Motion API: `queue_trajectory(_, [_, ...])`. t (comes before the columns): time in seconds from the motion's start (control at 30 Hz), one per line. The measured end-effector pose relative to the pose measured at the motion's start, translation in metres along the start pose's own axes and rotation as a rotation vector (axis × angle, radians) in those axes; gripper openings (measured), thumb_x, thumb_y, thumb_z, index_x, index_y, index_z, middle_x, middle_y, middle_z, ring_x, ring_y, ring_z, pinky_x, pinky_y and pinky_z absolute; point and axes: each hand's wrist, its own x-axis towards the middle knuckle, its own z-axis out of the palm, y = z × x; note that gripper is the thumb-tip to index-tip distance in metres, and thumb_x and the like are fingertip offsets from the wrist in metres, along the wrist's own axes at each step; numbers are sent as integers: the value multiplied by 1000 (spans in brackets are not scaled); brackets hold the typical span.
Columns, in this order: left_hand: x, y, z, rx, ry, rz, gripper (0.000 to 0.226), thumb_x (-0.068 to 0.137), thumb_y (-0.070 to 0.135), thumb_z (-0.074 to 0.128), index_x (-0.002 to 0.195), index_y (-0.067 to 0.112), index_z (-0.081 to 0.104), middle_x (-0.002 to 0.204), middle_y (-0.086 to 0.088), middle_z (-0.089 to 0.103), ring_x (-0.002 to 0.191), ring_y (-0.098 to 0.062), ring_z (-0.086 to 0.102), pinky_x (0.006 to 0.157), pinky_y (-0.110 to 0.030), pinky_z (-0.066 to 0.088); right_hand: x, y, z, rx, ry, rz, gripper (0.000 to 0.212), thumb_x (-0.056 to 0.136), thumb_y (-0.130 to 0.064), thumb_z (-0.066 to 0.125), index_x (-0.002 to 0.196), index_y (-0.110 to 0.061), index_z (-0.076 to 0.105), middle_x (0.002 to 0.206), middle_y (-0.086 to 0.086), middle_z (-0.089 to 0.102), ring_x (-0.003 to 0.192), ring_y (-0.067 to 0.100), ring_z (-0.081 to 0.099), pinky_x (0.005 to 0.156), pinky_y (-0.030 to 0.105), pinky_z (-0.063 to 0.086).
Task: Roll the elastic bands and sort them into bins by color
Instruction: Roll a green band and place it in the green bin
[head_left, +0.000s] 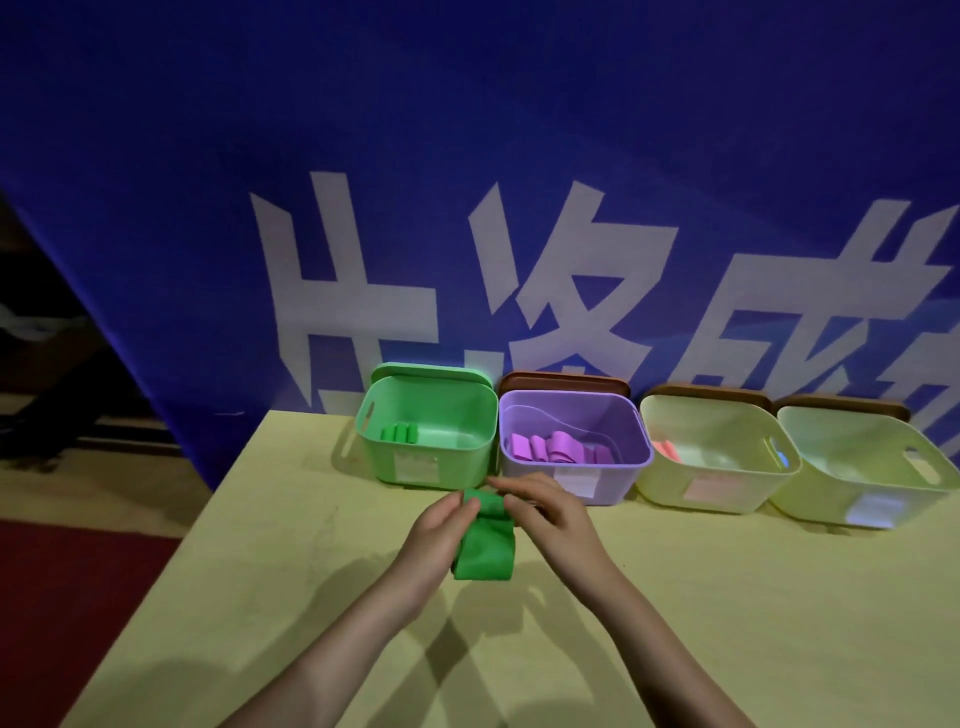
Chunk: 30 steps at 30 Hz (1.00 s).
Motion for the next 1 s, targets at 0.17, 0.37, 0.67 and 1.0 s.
queue_trajectory(0.17, [6,4,-4,117,13,53,20,100,14,43,100,19,62,101,-5,67,93,-16,61,81,-26,46,7,8,7,123,11,141,12,90,-11,64,96,-17,72,90,0,73,82,7,66,74,23,51])
queue_trajectory(0.37, [20,4,2,53,52,-29,20,97,23,51,91,18,69,83,1,69,74,-9,62,64,-20,45,17,10,0,268,107,179,12,88,1,62,88,-8,70,68,-6,69,62,0,60,59,15,45])
queue_trajectory(0.67, [45,-1,39,54,102,18,22,96,24,53,88,14,70,75,-5,66,69,-15,59,66,-33,48,28,22,-18,282,199,174,9,87,1,64,85,-7,69,68,-2,65,63,6,56,62,20,45])
queue_trajectory(1.0, [75,9,68,-205,35,-68,23,98,15,48,82,8,64,56,1,42,44,-5,34,36,-16,23,43,33,-48,-100,287,-134,22,81,-15,64,98,-26,72,81,-4,61,77,5,55,71,14,43])
